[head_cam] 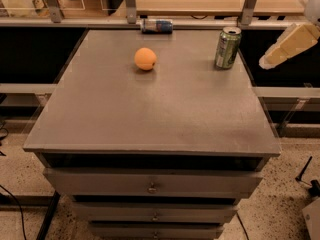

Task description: Move green can near orange

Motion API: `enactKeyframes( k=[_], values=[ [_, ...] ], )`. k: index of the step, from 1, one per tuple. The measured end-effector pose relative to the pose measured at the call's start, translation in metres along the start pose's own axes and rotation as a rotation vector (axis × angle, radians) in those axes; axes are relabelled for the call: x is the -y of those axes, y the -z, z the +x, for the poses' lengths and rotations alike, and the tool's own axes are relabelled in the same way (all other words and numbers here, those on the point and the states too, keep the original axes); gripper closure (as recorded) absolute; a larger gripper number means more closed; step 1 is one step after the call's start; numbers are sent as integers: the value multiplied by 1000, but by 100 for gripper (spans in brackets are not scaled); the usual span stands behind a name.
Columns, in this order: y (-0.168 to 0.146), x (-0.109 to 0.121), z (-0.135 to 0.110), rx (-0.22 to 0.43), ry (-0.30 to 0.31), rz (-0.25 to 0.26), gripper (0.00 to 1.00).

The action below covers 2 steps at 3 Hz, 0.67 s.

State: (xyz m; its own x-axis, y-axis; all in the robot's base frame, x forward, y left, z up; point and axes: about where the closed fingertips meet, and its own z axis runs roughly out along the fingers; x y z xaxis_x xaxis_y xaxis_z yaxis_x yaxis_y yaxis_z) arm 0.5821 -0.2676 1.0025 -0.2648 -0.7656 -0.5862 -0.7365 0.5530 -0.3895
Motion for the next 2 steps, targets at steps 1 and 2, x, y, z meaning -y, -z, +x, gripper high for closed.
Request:
enactKeyframes(
  k=[1, 2],
  values=[
    [0, 14, -8, 34, -3, 56, 0],
    [0, 14, -8, 34, -3, 56, 0]
  ],
)
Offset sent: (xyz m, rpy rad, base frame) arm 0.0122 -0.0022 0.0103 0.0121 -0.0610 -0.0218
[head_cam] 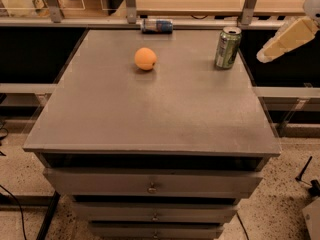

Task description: Move green can near orange

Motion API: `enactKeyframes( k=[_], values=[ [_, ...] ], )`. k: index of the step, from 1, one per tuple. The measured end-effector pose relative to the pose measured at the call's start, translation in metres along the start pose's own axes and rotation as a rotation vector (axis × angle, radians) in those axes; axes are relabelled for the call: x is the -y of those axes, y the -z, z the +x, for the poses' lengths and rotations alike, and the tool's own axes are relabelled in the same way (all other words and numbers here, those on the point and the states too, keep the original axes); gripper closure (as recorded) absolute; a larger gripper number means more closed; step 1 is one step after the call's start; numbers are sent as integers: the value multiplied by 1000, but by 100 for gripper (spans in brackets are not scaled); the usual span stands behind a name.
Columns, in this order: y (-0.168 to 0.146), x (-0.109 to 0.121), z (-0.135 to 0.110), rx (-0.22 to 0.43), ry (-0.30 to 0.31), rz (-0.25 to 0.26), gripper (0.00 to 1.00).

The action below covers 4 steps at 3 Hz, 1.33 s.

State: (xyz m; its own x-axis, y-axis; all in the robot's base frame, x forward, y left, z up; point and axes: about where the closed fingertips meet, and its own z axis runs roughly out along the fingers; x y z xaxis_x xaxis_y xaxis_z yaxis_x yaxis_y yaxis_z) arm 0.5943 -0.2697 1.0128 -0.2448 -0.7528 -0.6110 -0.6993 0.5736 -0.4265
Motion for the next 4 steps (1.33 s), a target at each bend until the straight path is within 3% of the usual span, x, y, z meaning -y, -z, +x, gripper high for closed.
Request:
enactKeyframes(
  k=[1, 2, 4],
  values=[
    [-21, 2, -2, 30, -38, 1, 0],
    [-43, 8, 9, 52, -138, 42, 0],
    [-44, 14, 3, 71, -148, 67, 0]
  ],
)
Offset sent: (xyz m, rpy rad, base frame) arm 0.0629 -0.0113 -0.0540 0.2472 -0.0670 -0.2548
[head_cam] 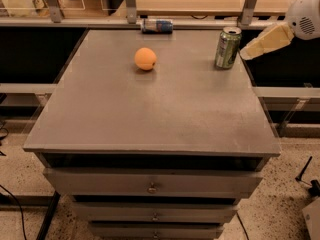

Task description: Move green can near orange

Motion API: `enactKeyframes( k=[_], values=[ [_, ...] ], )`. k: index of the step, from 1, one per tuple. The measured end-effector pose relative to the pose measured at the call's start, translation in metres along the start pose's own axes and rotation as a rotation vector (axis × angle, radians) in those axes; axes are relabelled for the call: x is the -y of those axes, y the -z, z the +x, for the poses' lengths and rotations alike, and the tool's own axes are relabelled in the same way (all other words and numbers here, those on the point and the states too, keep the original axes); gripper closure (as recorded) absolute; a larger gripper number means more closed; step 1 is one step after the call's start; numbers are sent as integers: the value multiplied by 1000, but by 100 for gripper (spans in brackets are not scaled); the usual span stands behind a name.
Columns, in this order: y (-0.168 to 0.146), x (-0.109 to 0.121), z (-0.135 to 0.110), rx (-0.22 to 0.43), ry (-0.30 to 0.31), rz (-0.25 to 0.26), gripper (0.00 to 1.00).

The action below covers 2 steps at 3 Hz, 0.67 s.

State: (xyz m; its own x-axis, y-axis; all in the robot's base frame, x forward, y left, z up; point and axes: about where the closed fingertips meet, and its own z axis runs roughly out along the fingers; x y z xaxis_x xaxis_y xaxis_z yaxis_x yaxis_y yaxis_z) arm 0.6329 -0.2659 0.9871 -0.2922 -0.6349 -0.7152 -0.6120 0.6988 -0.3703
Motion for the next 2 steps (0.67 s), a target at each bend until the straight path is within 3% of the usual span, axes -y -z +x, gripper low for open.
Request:
enactKeyframes(
  k=[2],
  values=[
    [-16, 0, 8, -5, -76, 7, 0]
  ],
)
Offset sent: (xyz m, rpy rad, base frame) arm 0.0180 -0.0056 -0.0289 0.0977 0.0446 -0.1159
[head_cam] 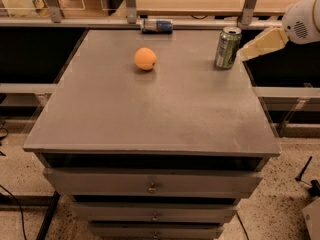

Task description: Move green can near orange

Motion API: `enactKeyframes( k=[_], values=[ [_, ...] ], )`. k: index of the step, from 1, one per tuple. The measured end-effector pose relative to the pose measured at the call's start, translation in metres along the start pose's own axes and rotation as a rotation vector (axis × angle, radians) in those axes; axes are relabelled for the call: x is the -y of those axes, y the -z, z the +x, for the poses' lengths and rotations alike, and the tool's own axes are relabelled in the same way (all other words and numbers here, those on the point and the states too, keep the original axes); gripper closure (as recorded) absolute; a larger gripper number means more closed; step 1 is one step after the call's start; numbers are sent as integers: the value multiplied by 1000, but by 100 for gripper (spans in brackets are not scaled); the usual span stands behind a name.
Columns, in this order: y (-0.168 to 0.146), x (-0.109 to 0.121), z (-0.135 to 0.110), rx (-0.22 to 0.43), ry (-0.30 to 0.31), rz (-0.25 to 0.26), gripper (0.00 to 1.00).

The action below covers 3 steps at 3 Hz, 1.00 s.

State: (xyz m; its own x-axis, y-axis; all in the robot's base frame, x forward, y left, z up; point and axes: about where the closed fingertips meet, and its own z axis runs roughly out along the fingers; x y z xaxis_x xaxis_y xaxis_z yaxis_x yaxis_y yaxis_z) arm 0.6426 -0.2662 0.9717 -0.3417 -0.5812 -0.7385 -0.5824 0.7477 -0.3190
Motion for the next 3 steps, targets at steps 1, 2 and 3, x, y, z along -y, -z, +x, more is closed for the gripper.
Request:
enactKeyframes(
  k=[1, 2, 3],
  values=[
    [-12, 0, 7, -8, -53, 4, 0],
    [-24, 2, 15, -4, -118, 14, 0],
    [-35, 4, 19, 20, -176, 20, 0]
  ],
)
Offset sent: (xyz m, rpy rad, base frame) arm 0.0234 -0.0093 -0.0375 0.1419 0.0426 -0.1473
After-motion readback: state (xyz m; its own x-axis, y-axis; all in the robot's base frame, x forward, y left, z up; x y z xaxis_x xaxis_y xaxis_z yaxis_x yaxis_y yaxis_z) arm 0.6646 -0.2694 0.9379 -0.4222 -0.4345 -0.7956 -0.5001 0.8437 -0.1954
